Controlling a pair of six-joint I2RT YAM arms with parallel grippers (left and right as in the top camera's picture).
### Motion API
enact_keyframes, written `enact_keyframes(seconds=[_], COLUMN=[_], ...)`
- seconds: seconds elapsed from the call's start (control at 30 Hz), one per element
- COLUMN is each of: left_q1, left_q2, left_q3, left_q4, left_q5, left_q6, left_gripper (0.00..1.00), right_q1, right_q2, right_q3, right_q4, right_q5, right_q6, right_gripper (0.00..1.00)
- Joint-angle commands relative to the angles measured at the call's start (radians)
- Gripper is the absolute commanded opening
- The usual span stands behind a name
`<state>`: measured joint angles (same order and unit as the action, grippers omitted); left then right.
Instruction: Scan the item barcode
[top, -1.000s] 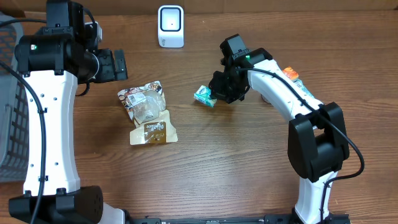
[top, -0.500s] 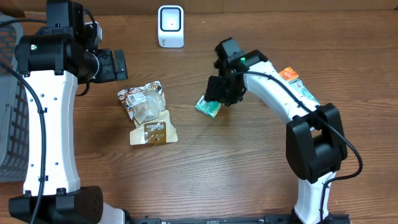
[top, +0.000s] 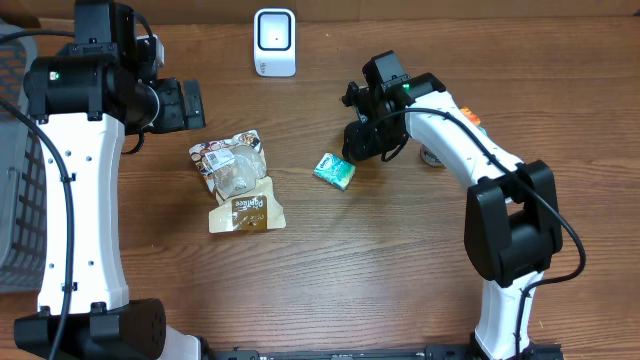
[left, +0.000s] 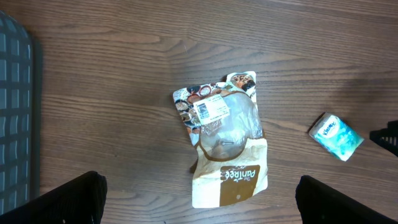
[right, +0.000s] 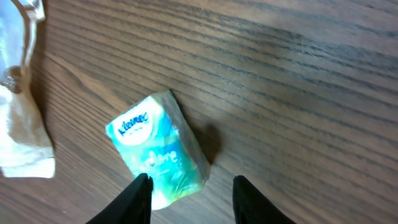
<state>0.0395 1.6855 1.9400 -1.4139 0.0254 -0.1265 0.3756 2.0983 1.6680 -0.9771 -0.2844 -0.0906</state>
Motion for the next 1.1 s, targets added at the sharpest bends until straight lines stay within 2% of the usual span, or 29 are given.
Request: enact_keyframes(seconds=[0.0,0.47,0.57,0.8,1.07], left_q1=[-0.001,0.000,0.000,0.000,-0.001], left_q2=[0.003,0.003,0.003,0.003,0.003], left_q3=[0.013,0.013,0.013,0.013,0.013], left_q4=[0.001,0.001,0.001,0.001,0.000], left_q5=[-0.003,-0.003,-0.003,-0.003,-0.003], left_q6=[0.018,0.018,0.018,0.018,0.018], left_gripper=[0.99,1.00,1.00,1.00,0.99], right_q1=[0.005,0.005,0.005,-0.002,-0.064], right_q2=[0.022,0.127,0.142,0.143,0.135], right_q3=[-0.019,-0.025,-0.025,-0.025,0.060], right_q4=[0.017,0.013,0.005,-0.016,-0.142], right_q5=[-0.026,-0.104,-0.114,-0.124,-0.326], right_q6=[-0.048,-0.041,-0.041,-0.010,-0.011], right_gripper=[0.38,0.36,0.29,0.04,0.04])
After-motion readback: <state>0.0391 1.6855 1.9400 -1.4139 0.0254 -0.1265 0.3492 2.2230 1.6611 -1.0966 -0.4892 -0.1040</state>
